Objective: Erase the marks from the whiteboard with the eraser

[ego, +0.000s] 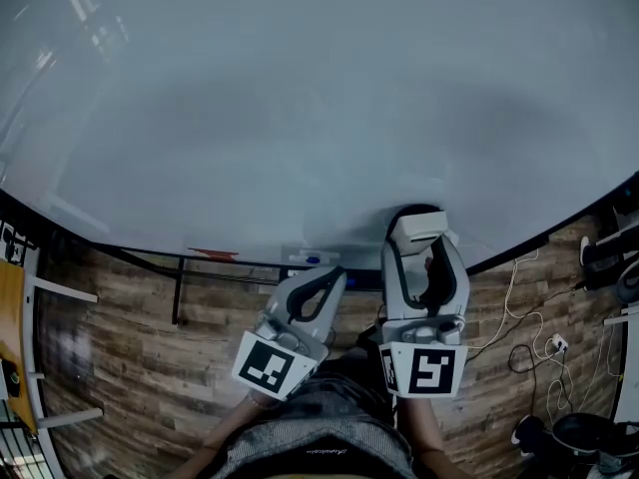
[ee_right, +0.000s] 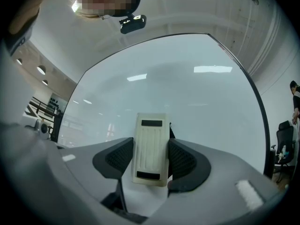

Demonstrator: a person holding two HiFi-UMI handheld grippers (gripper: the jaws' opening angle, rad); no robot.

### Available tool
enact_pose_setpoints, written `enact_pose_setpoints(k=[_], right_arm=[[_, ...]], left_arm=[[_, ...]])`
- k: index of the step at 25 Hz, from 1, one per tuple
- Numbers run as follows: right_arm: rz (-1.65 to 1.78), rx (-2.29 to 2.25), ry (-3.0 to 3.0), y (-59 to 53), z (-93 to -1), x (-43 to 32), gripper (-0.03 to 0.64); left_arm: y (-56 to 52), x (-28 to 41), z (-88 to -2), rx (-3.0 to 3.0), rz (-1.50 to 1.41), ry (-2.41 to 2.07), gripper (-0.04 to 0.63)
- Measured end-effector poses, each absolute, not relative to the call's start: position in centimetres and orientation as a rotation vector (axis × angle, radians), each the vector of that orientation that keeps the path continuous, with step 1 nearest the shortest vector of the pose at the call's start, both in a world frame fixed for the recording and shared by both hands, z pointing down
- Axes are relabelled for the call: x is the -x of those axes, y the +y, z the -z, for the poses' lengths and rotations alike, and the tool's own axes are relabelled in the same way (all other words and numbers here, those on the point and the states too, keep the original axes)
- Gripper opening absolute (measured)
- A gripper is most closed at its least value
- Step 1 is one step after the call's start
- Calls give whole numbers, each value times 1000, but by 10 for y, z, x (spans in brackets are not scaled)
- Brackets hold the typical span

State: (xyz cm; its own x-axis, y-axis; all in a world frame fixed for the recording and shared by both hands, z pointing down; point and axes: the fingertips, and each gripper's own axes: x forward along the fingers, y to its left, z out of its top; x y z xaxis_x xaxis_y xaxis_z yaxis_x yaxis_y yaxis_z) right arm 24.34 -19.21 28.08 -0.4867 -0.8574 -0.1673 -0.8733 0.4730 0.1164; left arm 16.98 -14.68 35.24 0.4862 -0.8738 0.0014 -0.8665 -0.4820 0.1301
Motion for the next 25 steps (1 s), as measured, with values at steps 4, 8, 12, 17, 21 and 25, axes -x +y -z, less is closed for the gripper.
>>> enact_pose_setpoints(k=[4, 8, 12, 17, 21, 25], right_arm=[[-288, 1498, 2633, -184, -284, -207, 239], [-291, 1443, 2658, -177, -287, -176, 239], [-304, 1399, 2680, -174, -286, -162, 239], [-307, 1303, 2721, -172, -283, -159, 239], [-270, 1201, 2774, -171, -284, -161, 239], [-230, 1085, 2798, -170, -280, -162, 239]], left_arm=[[-138, -142, -358, -2605, 89, -1545, 3], [-128, -119, -360, -2601, 73, -1572, 3], [-124, -110, -355, -2602, 72, -1616, 3], [-125, -104, -348, -2543, 122, -1682, 3], [-132, -110, -344, -2523, 137, -1713, 3], [-133, -116, -344, -2478, 124, -1761, 3]])
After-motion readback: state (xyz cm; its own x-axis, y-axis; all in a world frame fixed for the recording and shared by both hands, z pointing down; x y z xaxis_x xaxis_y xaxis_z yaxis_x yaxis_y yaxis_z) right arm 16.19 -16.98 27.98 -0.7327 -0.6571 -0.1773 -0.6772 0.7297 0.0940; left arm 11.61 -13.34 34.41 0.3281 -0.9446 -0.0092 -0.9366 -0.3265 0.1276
